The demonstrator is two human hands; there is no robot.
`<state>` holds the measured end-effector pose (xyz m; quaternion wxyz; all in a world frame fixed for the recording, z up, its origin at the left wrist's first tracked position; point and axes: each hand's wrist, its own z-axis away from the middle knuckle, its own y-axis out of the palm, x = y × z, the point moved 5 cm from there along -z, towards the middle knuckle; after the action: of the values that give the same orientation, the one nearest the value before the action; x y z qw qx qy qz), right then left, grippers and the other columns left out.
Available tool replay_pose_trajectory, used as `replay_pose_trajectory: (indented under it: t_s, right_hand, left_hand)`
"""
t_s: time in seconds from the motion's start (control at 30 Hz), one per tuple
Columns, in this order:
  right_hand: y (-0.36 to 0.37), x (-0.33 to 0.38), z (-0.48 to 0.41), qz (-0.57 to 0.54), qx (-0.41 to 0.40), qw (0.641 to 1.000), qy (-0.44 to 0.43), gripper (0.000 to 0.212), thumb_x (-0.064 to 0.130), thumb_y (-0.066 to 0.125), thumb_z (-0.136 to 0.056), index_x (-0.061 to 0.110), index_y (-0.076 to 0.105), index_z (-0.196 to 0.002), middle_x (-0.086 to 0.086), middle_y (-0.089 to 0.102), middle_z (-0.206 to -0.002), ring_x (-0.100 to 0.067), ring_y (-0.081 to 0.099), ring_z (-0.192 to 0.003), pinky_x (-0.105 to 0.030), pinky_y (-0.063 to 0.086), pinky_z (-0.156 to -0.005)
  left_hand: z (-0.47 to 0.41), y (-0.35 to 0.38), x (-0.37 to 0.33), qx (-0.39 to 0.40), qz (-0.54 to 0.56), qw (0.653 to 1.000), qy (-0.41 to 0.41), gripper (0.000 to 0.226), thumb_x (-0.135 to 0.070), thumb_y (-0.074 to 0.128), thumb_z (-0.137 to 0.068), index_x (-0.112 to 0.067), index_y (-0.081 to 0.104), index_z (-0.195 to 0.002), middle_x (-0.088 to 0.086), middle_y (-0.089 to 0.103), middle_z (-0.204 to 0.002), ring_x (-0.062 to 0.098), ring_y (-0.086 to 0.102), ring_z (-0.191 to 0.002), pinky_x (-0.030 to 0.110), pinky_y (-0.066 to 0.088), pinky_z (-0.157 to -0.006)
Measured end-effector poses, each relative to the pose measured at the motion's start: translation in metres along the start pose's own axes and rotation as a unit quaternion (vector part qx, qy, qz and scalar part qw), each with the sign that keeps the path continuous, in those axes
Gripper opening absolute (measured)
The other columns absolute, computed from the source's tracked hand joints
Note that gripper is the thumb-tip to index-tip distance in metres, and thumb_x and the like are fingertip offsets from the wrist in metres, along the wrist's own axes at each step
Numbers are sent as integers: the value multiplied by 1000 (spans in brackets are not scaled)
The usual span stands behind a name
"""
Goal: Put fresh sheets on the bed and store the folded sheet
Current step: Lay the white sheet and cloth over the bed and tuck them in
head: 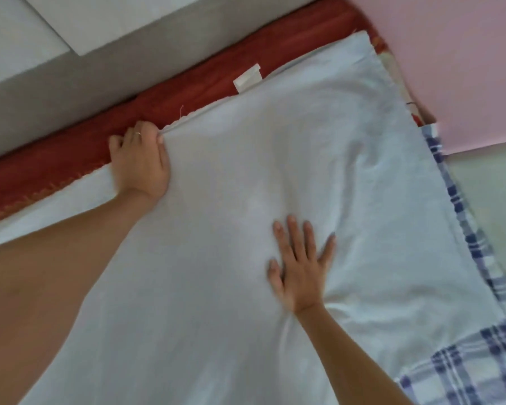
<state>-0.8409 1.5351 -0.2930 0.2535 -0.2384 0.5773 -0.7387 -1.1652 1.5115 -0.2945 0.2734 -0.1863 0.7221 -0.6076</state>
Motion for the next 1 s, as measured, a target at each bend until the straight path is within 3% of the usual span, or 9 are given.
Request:
replay_pose_trajectory:
  t_s: [0.37,0.5,0.57,0.63,0.77,1.0]
  right_hand:
    - [3,2,1,-16,-29,999,-5,65,46,32,-85,27,26,-147,-1,31,-153,-26,26,-138,-63,7,-109]
    - [1,4,1,-21,-16,1000,-1,65,46,32,-85,27,27,-147,0,29,-154,-27,28,-139,-63,7,-109]
    - [2,4,1,-21,-7,1000,2,65,46,31,-86,28,25,-148,1,26,-155,-27,28,-140,-62,5,-110]
    - [-1,3,5,-14,-7,1000,4,64,46,31,-87,28,25,-148,1,26,-155,-27,28,-141,-62,4,-110]
    - [-3,3,2,-9,-29,1000,0,65,46,32,-87,28,22,-149,3,23,-156,-25,24,-142,-64,6,-110]
    - [2,3,9,-17,-77,996,30,61,43,31,-93,27,19,-150,3,19,-157,-22,20,-144,-61,5,-112]
  left_hand:
    - [4,-11,-4,13,2,999,-39,33,-22,26,-95,-4,51,-108,15,60,-108,32,52,-99,41,29,-86]
    - [51,-36,-2,-89,53,984,-144,35,-26,41,-92,-2,51,-116,17,46,-132,33,44,-122,37,20,-104]
    - [118,-48,-19,-106,90,981,-134,36,-23,44,-92,-1,50,-120,20,42,-137,32,40,-126,40,16,-107]
    - [200,-54,-53,-29,127,987,-89,41,-27,40,-93,-5,46,-126,18,39,-142,28,31,-134,42,13,-109]
    - [332,-40,-97,155,41,984,75,57,-38,38,-88,-19,37,-142,7,26,-153,28,23,-141,52,16,-111]
    - [360,-24,-91,164,-24,980,112,70,-37,43,-81,-16,31,-146,7,22,-155,34,19,-142,57,14,-112]
